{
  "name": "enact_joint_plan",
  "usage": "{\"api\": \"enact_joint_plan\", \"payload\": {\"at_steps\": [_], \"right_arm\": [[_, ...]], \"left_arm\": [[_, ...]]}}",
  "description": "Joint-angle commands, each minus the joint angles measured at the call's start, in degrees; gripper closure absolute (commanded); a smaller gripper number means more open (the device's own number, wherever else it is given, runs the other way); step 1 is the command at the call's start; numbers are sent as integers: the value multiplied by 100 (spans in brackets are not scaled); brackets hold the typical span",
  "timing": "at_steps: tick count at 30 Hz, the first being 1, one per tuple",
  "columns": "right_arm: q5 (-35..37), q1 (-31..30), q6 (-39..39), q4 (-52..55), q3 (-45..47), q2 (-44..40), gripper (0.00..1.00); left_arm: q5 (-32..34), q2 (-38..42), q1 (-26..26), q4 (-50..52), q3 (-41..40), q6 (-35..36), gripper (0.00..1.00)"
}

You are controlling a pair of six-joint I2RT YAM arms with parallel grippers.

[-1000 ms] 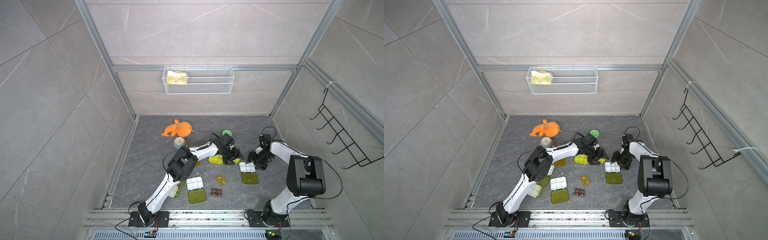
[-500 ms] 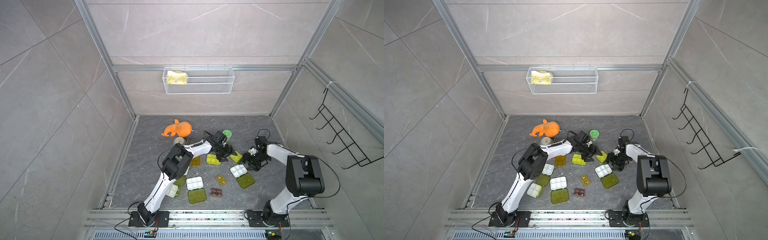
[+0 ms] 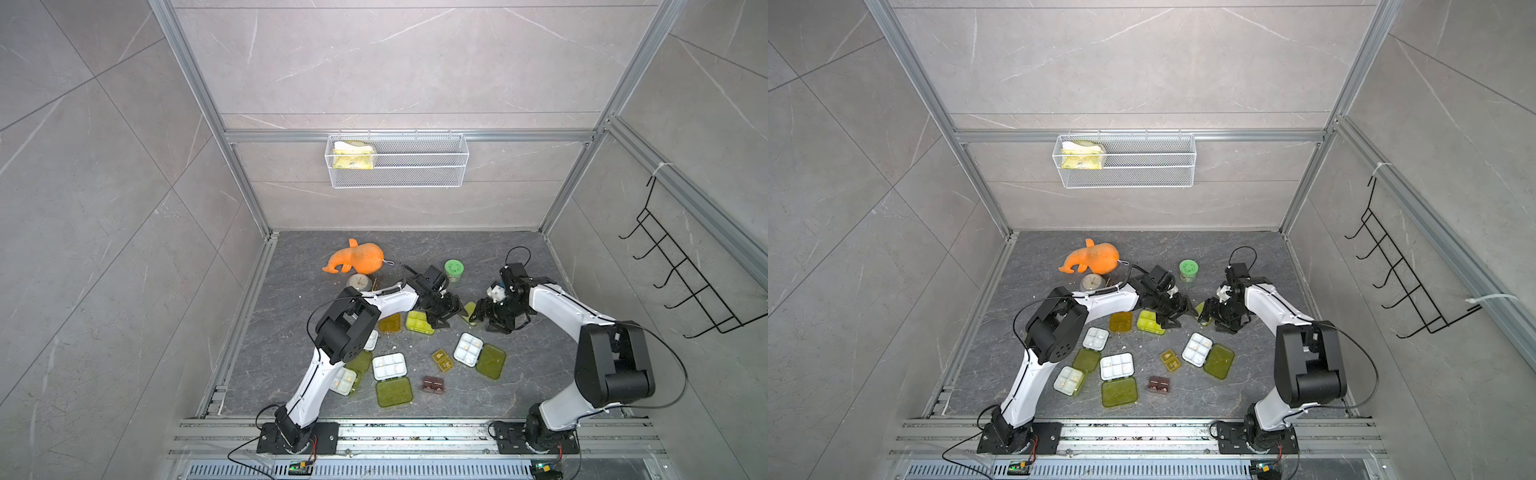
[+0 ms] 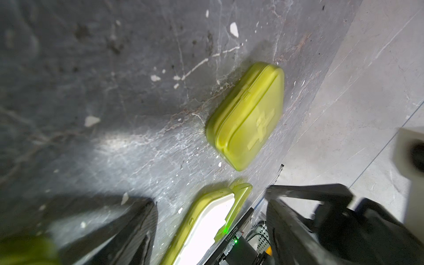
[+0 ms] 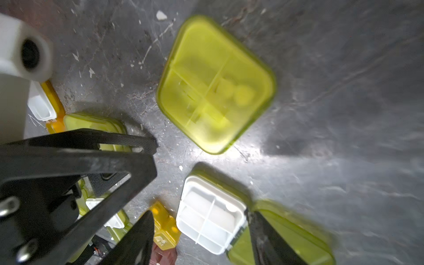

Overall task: Close pillboxes
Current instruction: Adjust the pillbox at the center of the board, then close the lid on the pillbox.

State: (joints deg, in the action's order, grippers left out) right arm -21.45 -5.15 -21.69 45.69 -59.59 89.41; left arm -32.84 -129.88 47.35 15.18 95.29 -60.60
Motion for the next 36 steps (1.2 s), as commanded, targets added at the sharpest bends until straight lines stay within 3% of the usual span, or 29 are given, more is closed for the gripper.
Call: {"api": "enact_joint_plan", "payload": {"at_steps": [1,9,17,24,36], "right_arm": [[545,90,-230,862,89,-383,32],[497,203,-536,1230,944,-1319,31],[-93,408,-851,717,1675,-1204,30],[-1,437,-847,439,1952,-1082,30],[-1048,447,-880,-1073,2644,-850,31]], "left_arm": [[8,419,19,92,-19,257,23],[-241,451,120,227,-44,528,22],[-245,475,205,240,-146,543,22],[-184,561,221,239,-306,523,22],[-145,501,288,170,-262,453,22]]}}
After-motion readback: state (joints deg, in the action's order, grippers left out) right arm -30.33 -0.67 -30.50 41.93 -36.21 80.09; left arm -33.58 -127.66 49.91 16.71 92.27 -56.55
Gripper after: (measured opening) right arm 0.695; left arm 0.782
